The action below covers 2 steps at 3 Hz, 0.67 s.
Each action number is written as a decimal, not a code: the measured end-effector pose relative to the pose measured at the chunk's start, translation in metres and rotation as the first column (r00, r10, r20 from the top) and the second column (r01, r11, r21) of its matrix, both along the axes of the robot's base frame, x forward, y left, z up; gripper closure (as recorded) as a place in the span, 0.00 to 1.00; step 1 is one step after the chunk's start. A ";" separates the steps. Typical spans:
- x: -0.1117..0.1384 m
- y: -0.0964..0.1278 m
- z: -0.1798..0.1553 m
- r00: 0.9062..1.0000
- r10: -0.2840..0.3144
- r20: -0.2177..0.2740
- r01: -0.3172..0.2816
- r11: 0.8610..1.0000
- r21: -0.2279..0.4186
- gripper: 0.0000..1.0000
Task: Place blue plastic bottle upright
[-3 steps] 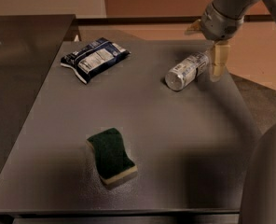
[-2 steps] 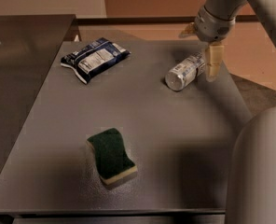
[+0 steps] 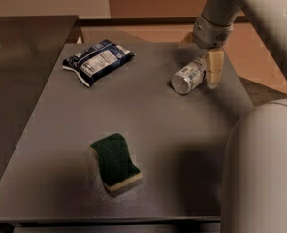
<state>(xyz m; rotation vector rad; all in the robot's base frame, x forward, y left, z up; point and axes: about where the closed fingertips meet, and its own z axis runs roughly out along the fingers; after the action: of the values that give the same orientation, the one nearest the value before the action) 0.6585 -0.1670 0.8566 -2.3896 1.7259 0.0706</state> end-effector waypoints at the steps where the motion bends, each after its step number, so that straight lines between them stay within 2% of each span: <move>1: 0.002 0.001 -0.006 1.000 0.007 -0.019 -0.008 1.000 -0.029 0.17; 2: 0.003 -0.002 -0.008 1.000 0.009 -0.030 -0.010 0.999 -0.048 0.41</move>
Offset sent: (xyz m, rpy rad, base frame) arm -0.0253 -0.0182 -0.0012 -0.1076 0.1553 0.0261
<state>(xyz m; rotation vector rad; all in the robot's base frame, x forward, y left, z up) 0.6616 -0.1687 0.8483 -2.4432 1.7489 0.0672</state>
